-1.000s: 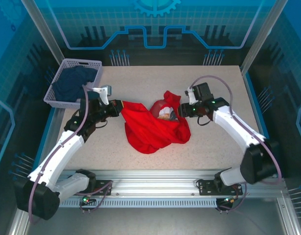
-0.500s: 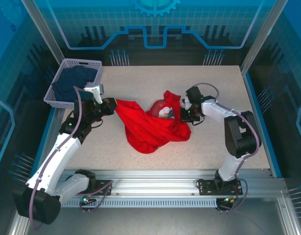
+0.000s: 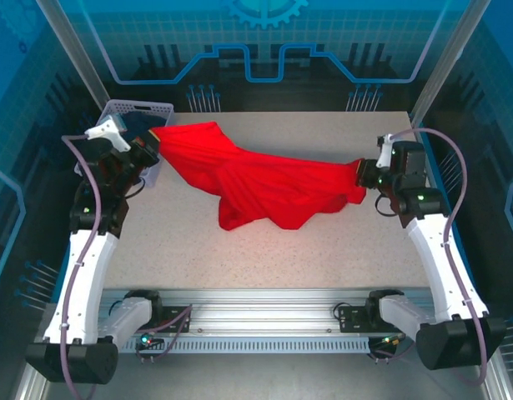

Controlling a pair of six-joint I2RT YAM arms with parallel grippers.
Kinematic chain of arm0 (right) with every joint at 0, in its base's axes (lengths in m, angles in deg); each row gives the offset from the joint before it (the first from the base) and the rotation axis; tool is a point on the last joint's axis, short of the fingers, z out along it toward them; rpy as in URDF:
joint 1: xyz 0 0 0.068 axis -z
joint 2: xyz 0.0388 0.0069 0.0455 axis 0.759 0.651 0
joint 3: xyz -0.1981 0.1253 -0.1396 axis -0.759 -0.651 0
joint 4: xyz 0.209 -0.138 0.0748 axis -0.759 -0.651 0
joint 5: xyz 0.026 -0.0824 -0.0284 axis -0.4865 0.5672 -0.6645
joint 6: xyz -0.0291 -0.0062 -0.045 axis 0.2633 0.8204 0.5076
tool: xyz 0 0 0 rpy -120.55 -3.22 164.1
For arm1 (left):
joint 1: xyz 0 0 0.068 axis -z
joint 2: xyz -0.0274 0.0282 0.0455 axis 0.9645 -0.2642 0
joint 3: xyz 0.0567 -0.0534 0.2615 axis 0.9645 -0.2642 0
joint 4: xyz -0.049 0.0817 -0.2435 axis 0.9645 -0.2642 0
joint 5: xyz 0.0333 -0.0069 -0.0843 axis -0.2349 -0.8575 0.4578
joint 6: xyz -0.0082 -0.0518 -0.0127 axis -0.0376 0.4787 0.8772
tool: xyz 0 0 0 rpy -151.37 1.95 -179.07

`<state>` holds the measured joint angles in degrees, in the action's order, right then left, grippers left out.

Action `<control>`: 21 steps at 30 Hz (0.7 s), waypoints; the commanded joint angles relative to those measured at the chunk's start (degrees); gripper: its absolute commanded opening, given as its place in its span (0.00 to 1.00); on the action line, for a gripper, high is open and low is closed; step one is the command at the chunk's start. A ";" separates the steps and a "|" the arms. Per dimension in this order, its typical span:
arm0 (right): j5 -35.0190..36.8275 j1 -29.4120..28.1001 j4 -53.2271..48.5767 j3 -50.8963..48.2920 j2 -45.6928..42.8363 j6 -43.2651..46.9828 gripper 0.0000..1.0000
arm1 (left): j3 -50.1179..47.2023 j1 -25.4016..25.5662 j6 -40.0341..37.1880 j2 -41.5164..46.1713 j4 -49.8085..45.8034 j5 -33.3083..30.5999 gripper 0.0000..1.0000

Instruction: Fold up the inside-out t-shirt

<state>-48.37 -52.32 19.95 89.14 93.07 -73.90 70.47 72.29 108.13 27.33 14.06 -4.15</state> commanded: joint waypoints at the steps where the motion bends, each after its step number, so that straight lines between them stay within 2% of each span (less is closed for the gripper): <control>1: -1.88 0.65 -0.69 -5.07 3.79 -0.15 0.02 | -0.57 -1.47 -0.14 0.36 -2.54 -0.15 0.00; 5: -2.79 -0.39 -0.62 -6.43 9.64 0.42 0.15 | -4.70 -1.56 0.23 -0.18 -1.90 2.82 0.00; 10: 1.20 -4.04 -3.63 -5.81 13.49 1.59 0.35 | -8.00 -1.48 1.08 -1.56 -1.06 6.87 0.00; 15: 5.72 -16.16 -3.03 -8.32 13.96 2.51 0.44 | -9.12 -1.52 1.02 -1.84 -0.53 7.85 0.00; 17: 10.33 -22.19 -2.96 -8.81 15.15 2.77 0.49 | -9.29 -1.47 0.92 -1.88 -0.40 8.12 0.00; 21: 19.11 -30.27 -3.13 -8.18 19.80 2.13 0.52 | -9.56 -1.50 1.04 -2.07 0.25 8.41 0.00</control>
<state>-37.48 -79.53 17.83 81.18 110.43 -71.78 61.38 71.45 108.16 25.03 12.60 2.56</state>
